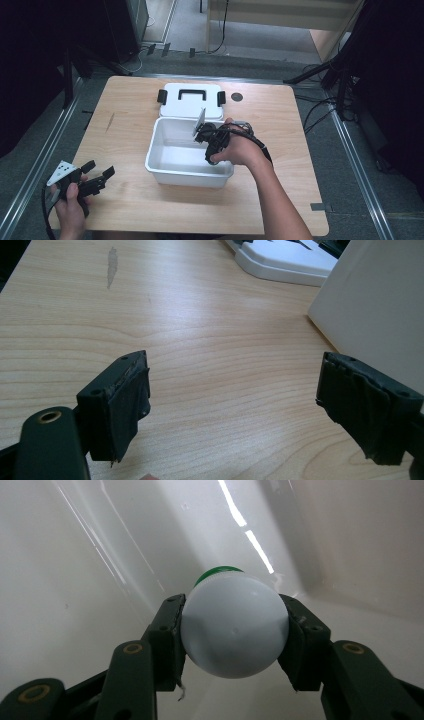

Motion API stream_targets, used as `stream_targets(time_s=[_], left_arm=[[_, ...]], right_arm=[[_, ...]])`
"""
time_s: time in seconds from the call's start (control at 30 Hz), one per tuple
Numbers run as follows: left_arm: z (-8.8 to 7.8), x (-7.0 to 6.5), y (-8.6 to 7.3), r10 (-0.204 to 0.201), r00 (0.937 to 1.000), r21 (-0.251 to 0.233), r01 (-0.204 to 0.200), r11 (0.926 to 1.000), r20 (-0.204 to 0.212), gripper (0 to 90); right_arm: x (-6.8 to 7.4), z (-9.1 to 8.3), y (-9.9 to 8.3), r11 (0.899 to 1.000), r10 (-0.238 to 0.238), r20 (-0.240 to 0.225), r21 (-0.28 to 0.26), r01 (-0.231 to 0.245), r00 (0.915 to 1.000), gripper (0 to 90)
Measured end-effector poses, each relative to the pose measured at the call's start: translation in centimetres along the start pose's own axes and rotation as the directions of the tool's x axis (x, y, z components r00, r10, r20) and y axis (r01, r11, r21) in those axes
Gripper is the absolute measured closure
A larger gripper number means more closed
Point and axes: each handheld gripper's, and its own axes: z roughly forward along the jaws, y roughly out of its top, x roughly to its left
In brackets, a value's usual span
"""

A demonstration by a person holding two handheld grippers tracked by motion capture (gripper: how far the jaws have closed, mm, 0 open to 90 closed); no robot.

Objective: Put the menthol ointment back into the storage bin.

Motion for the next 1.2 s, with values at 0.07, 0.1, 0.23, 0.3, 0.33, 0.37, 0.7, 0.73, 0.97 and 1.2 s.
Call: stream_targets(time_s=[0.07,0.1,0.23,0.3,0.33,0.37,0.7,0.73,0.97,1.2], left_arm=[[0.0,0.0,0.0,0.000,1.0000,0.001,0.000,1.0000,-0.001,14.4],[0.0,0.0,0.0,0.000,1.0000,0.001,0.000,1.0000,0.001,14.4],[0.0,0.0,0.0,0.000,1.0000,0.001,0.000,1.0000,0.001,14.4],[0.0,0.0,0.0,-0.001,1.0000,0.001,0.001,1.0000,0.001,14.4],[0.0,0.0,0.0,0.000,1.0000,0.002,0.000,1.0000,0.001,14.4],[0.0,0.0,0.0,0.000,1.0000,0.002,0.000,1.0000,0.001,14.4],[0.0,0.0,0.0,-0.002,1.0000,0.002,0.002,1.0000,0.003,14.4],[0.0,0.0,0.0,-0.002,1.0000,0.002,0.002,1.0000,0.003,14.4],[0.1,0.0,0.0,-0.004,1.0000,0.001,0.004,1.0000,0.002,14.4],[0.1,0.0,0.0,-0.005,1.0000,0.002,0.005,1.0000,0.002,14.4]], right_arm=[[0.1,0.3,0.1,1.000,0.000,-0.009,-0.001,0.000,1.0000,51.5],[0.1,0.6,0.1,1.000,-0.002,-0.021,0.002,0.002,0.9998,51.5],[0.2,0.9,0.2,1.000,-0.004,-0.024,0.005,0.004,0.9997,51.5],[0.3,1.3,0.4,1.000,-0.006,-0.033,0.011,0.006,0.9995,51.6],[0.4,1.5,0.4,1.000,-0.008,-0.031,0.015,0.009,0.9995,51.5],[0.4,1.5,0.4,1.000,-0.008,-0.031,0.015,0.009,0.9995,51.5],[0.8,3.3,0.6,0.995,-0.058,-0.004,0.078,0.059,0.9983,51.5],[0.8,3.4,0.6,0.995,-0.062,-0.008,0.083,0.062,0.9980,51.5],[1.0,3.6,0.6,0.990,-0.073,-0.010,0.121,0.074,0.9973,51.3],[1.0,3.6,0.6,0.989,-0.078,-0.014,0.122,0.079,0.9969,50.3]])
